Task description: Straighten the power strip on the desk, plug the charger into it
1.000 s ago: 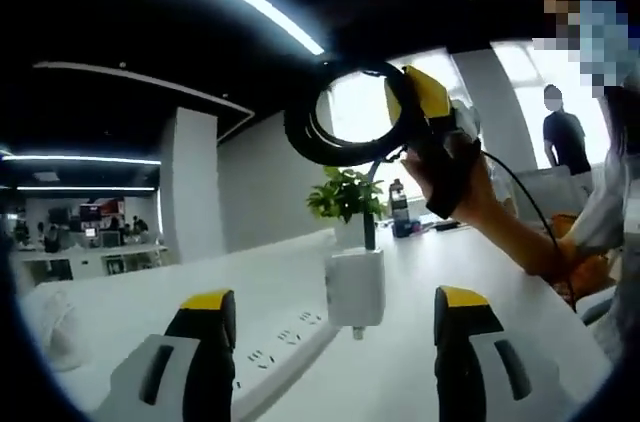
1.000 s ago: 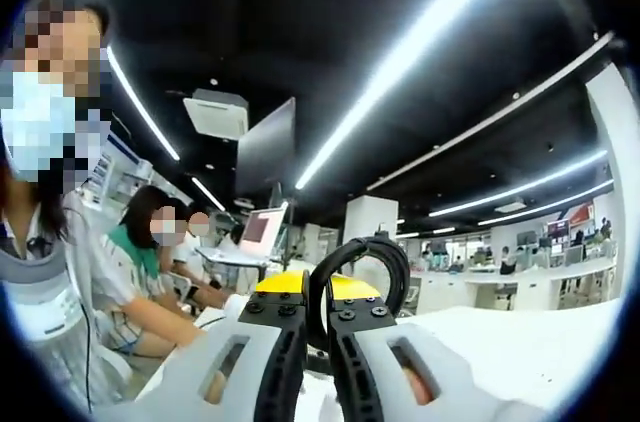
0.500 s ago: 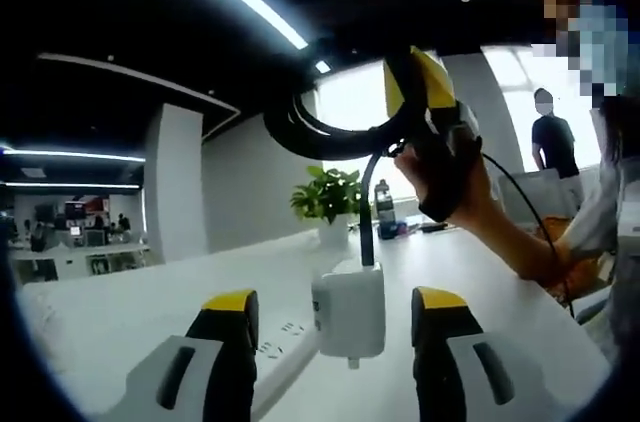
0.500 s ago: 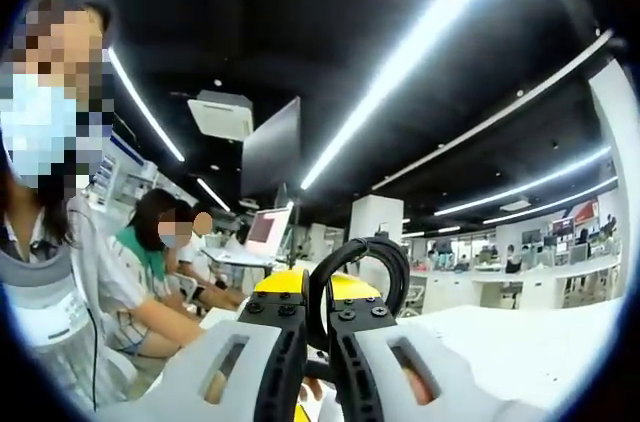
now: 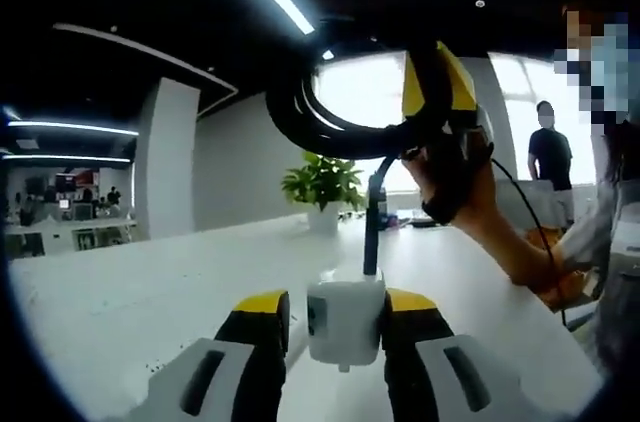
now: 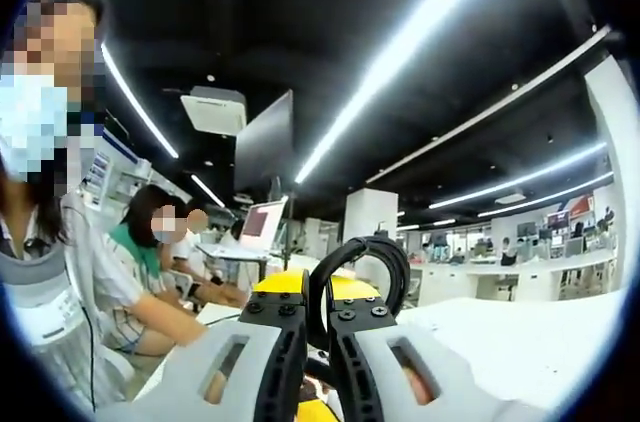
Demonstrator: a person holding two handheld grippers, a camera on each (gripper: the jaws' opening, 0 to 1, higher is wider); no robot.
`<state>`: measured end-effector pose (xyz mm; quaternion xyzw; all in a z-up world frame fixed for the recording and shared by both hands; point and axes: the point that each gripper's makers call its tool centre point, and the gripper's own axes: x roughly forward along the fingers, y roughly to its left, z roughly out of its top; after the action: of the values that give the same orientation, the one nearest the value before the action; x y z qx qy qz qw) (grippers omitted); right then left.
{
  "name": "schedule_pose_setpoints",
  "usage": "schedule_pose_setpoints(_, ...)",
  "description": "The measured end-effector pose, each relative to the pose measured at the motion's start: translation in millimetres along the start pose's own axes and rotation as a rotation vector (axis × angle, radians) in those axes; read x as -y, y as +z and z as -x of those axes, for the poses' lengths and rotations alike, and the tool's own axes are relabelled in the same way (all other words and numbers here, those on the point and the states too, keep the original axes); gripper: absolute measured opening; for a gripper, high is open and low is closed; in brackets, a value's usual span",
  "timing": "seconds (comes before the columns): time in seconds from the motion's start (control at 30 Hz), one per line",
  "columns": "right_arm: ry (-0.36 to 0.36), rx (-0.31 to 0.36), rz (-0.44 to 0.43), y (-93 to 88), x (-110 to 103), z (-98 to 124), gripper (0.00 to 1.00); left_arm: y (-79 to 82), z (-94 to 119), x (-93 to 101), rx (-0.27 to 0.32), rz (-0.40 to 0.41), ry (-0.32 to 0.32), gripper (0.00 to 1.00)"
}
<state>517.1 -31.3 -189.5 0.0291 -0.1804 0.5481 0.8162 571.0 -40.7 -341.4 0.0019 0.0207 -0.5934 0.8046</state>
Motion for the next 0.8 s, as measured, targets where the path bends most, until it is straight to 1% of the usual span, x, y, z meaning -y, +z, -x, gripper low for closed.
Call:
schedule_pose_setpoints(0.07, -0.005, -0.006, 0.001, -2.0, 2, 0, 0.03, -2.1, -2, 0.3, -0.016, -0.004, -0.015, 0.29)
schedule_pose_setpoints(0.17, -0.021, -0.013, -0.003, -6.4, 5, -1, 0.03, -4.4, -6, -4.8, -0.026, -0.016, -0.007, 0.28)
schedule_pose_setpoints(0.27, -0.040, -0.031, 0.010, -10.0, 9, -2, 0.03, -7.7, -11, -7.4, -0.034, -0.020, -0.018, 0.28)
schedule_pose_setpoints(0.3, -0.042, -0.043, 0.016, -11.4, 11, -4, 0.03, -8.5, -13, -8.3, -0.035, -0.019, -0.025, 0.28)
schedule_pose_setpoints(0.37, -0.060, -0.084, 0.059, -15.4, 15, -6, 0.03, -9.5, -17, -11.0, -0.040, -0.020, -0.037, 0.27)
schedule_pose_setpoints(0.43, -0.069, -0.097, 0.068, -16.1, 16, -9, 0.03, -9.8, -21, -15.1, -0.046, -0.023, -0.049, 0.27)
schedule_pose_setpoints(0.53, -0.094, -0.126, 0.088, -18.2, 25, -12, 0.03, -7.8, -27, -24.8, -0.059, -0.041, -0.048, 0.27)
schedule_pose_setpoints(0.7, -0.123, -0.166, 0.077, -22.2, 39, -18, 0.03, -9.3, -30, -35.1, -0.123, -0.060, -0.074, 0.26)
schedule_pose_setpoints(0.8, -0.140, -0.187, 0.062, -26.8, 45, -21, 0.03, -12.2, -30, -40.2, -0.143, -0.061, -0.079, 0.26)
